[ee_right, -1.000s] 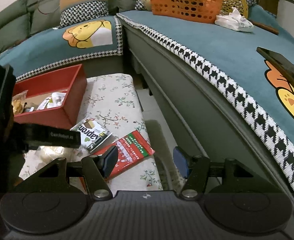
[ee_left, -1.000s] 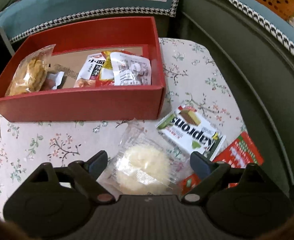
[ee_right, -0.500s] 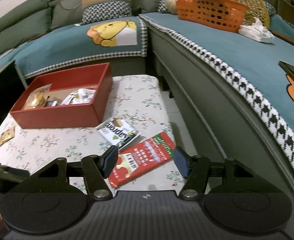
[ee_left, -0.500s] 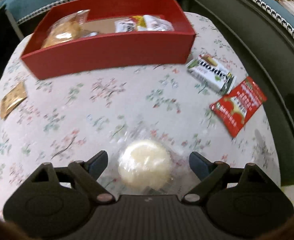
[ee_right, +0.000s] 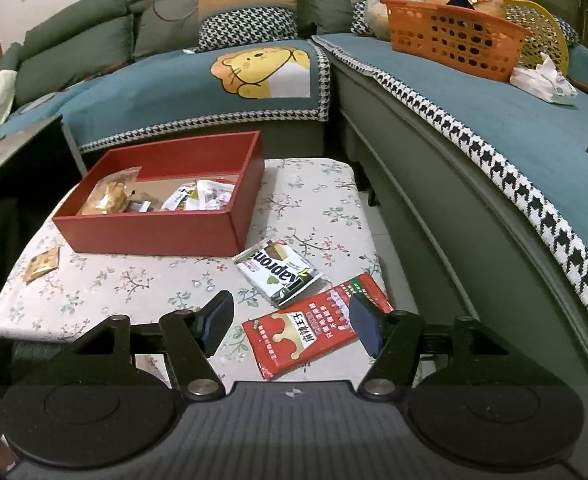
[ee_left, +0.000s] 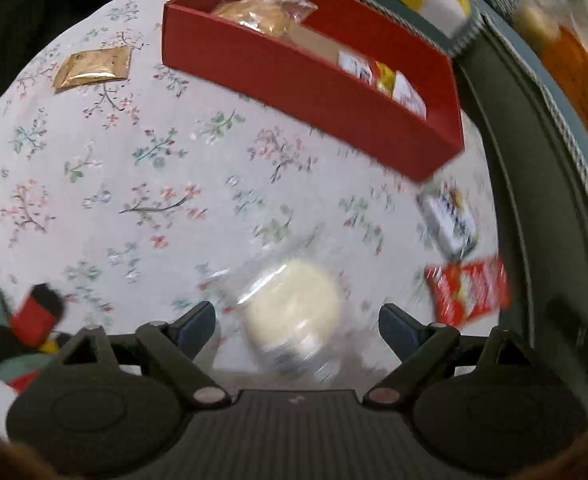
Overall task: Organize snacks
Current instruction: 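Grasp the wrapped white bun with the left gripper while the right grasps the red packet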
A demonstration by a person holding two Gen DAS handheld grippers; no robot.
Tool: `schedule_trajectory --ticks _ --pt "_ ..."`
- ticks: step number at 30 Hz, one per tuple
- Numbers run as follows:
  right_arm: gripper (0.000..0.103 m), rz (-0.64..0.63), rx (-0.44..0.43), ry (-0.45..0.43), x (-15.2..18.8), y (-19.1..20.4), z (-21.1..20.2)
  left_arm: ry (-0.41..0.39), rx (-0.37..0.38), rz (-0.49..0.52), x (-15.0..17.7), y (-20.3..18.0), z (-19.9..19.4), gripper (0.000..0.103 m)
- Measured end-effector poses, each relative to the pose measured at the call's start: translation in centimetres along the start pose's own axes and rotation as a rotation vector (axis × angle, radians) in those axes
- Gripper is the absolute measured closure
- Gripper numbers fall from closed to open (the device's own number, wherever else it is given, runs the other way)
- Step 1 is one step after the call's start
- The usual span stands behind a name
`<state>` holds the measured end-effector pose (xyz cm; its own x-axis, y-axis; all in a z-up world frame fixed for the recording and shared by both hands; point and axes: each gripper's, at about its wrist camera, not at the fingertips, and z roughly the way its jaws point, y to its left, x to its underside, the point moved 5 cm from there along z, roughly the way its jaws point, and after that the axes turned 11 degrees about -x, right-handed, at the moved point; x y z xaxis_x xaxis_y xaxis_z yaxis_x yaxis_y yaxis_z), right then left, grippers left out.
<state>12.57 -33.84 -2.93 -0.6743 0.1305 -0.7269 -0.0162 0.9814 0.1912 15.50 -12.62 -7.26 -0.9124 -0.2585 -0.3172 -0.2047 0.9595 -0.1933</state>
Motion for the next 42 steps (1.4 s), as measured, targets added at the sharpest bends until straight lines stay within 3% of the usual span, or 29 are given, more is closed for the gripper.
schedule_trajectory --ticks 5,7,15,20,23,26,30,36,42 --pt "0.032 0.015 -0.006 -0.007 -0.1 -0.3 -0.2 0.049 -0.088 -0.035 0.1 -1.8 2.5 0.009" --pt "0.032 0.011 -0.012 -0.015 -0.1 -0.1 -0.4 0.072 -0.124 -0.006 0.7 -1.6 3.4 0.010" --pt "0.032 0.005 0.010 0.009 0.2 -0.6 -0.1 0.036 -0.235 0.256 0.8 1.2 2.5 0.012" --pt "0.028 0.063 0.077 0.057 0.8 -2.4 1.3 -0.078 -0.294 0.429 0.7 0.4 1.9 0.011" --pt "0.028 0.091 0.132 0.104 1.6 -3.5 2.5 -0.044 -0.285 0.436 0.6 0.4 3.3 0.008" --pt "0.028 0.134 0.164 0.152 2.2 -4.5 4.0 -0.016 -0.232 0.382 0.4 1.1 3.7 0.009" --pt "0.028 0.185 0.174 0.175 1.9 -4.9 5.7 -0.045 -0.189 0.425 0.3 0.7 3.0 0.040" --pt "0.028 0.280 0.137 0.209 1.6 -3.9 8.2 -0.051 -0.147 0.446 0.4 1.5 2.4 0.041" --pt "0.023 0.342 0.164 0.246 1.9 -3.6 10.9 -0.073 -0.151 0.486 0.8 1.3 2.3 0.040"
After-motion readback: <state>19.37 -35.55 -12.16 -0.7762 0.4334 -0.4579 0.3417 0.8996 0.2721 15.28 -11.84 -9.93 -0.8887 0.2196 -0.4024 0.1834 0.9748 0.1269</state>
